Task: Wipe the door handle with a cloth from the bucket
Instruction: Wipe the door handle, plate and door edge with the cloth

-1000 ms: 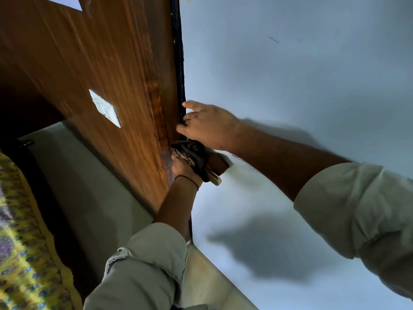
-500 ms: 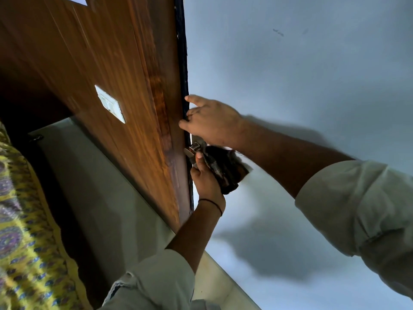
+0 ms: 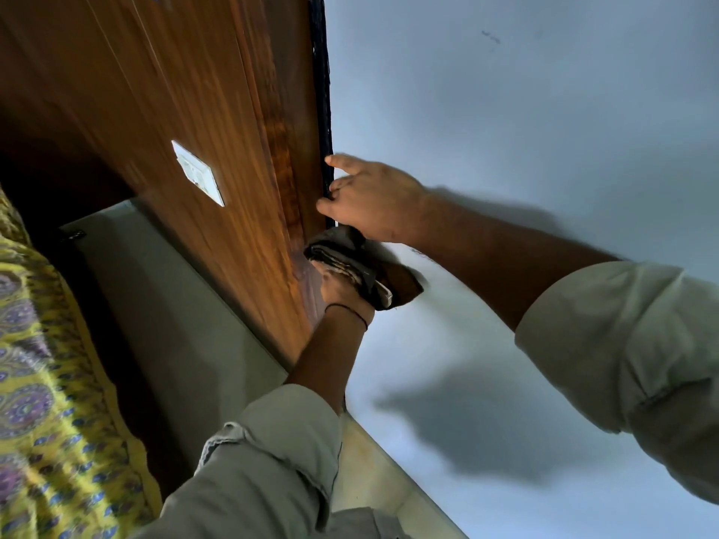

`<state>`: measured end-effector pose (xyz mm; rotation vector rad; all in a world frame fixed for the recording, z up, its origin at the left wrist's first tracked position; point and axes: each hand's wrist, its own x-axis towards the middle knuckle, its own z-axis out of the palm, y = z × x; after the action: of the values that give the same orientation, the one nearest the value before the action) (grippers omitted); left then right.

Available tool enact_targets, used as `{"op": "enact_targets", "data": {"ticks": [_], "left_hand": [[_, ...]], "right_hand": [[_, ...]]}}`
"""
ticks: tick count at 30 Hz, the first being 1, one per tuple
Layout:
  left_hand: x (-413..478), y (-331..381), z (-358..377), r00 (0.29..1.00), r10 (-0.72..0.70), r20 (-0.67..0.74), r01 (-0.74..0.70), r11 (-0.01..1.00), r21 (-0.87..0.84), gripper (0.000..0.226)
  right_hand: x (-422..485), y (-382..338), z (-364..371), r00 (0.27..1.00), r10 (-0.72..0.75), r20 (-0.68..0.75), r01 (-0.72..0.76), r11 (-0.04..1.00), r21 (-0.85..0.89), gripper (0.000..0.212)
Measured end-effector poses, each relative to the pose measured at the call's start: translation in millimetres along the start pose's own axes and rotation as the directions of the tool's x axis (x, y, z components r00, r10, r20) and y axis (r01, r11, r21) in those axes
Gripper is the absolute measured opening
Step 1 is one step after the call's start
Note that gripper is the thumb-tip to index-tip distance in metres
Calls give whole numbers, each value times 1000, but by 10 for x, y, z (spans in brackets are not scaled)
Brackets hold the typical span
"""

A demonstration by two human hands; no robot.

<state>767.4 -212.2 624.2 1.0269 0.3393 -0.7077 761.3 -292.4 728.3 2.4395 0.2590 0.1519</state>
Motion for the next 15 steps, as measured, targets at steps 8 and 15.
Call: {"op": "enact_targets", "data": {"ticks": [8,15], "left_hand": [[-212,-143,21,951,309,9,-282,856,433,37],[-85,-36,67,987,156,33,-159,968,194,50]], "right_hand": [[10,-3,-18,1000,4,26,-3,1000,-12,38],[3,15,50,1000,19,5,-19,999,-32,37]]}}
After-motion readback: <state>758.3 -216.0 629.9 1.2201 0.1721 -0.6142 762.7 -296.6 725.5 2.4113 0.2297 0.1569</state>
